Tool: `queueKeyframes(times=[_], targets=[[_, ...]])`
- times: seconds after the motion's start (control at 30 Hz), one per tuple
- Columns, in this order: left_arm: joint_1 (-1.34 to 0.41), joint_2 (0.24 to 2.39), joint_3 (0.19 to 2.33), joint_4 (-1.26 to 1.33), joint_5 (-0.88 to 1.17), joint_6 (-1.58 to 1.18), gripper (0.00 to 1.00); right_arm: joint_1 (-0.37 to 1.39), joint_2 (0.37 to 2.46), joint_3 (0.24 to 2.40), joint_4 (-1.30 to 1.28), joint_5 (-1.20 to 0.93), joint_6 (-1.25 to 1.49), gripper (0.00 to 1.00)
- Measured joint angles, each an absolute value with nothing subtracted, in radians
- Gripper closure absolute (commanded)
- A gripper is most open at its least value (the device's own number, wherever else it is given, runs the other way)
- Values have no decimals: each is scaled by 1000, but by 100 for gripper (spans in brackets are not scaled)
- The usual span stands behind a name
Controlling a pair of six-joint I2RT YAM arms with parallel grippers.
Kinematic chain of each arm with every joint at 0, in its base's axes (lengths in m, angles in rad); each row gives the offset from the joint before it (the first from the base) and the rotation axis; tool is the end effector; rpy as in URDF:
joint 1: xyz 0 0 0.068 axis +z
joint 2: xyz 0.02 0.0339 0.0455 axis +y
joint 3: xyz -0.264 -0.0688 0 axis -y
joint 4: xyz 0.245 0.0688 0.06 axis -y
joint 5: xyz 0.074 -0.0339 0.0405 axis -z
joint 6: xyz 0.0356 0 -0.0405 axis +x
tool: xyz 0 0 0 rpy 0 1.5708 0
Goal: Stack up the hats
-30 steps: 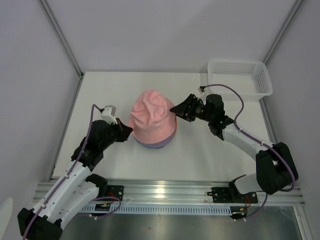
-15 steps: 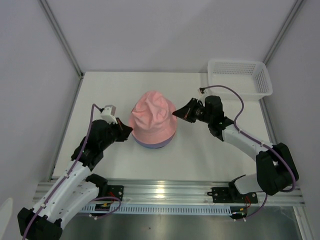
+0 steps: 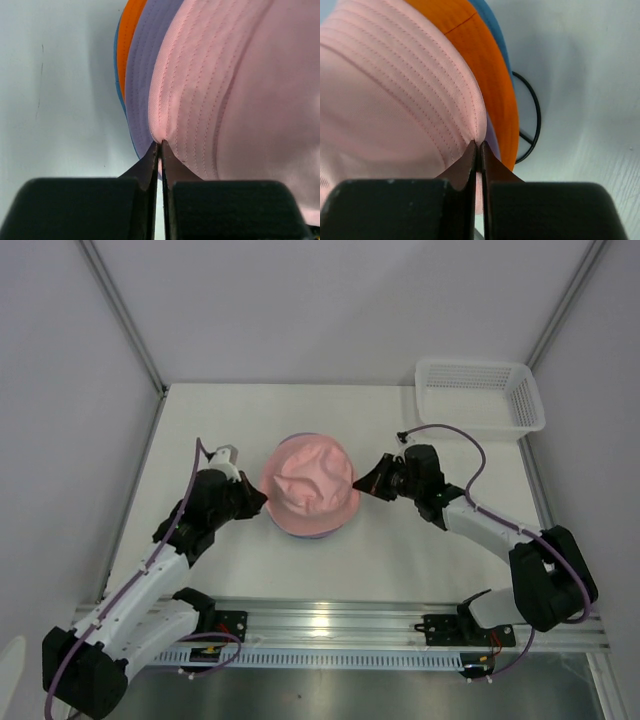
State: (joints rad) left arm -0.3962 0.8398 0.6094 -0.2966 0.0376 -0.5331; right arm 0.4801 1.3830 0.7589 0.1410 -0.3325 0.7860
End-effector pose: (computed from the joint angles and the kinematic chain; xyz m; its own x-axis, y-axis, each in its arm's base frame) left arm 0.1754 -0.0748 0.2574 -0.6108 -0.2950 -0.7348 0.1221 0.8818 -0.4555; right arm 0.2606 0.1488 0.2284 -0.7814 0.3471 -0.5185 -0.1982 0.6499 0.7337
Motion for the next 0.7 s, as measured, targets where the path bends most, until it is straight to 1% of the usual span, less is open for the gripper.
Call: queueKeyframes(times=[0.27, 0.63, 0.7], targets=[[-396, 1011, 681, -292, 56, -561, 99, 492, 1496, 809, 176, -329, 752, 100], [-396, 1079, 670, -235, 97, -609, 99, 500, 1562, 884, 138, -329, 706, 100], [-393, 1049, 647, -226, 106, -611, 95, 500, 1562, 893, 120, -329, 701, 100]])
